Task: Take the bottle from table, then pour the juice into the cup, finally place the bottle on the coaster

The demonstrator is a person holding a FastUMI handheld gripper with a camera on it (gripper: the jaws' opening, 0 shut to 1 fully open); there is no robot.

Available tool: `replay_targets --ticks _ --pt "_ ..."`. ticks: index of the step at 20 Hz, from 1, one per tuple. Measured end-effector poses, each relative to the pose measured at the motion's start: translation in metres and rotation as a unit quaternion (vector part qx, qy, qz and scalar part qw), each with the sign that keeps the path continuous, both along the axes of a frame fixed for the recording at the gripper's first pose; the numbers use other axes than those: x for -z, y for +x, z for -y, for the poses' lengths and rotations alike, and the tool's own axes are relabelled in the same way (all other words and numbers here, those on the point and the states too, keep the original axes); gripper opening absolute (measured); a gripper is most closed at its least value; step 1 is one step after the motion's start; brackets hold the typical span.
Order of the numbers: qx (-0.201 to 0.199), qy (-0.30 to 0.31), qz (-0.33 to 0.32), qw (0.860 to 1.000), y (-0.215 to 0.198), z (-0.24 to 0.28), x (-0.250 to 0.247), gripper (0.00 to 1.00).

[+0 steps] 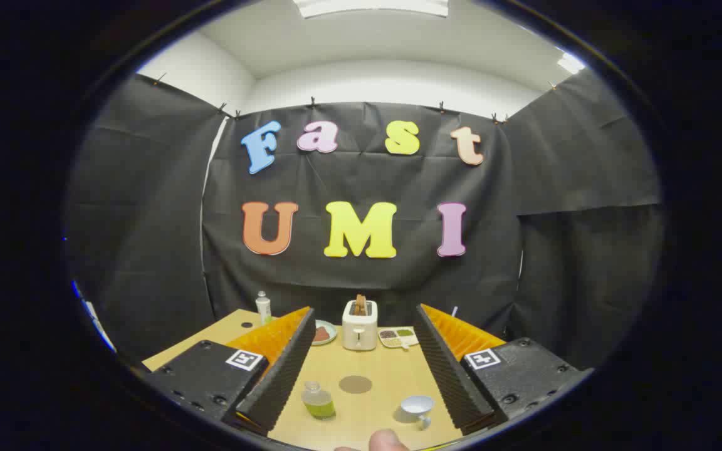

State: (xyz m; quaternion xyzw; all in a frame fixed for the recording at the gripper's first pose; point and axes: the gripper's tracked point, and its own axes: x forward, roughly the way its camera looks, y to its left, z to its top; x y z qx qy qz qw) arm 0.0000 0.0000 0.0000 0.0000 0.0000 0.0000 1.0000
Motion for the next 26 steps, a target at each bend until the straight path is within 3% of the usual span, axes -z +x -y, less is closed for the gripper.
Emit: replay_targets --ticks 18,26 --pt "-0.006 -0.005 -0.015 1.000 -0.002 0.000 0.024 1.00" --pt "-0.032 -0.003 -0.064 0.997 0.010 -0.021 0.094 1.00"
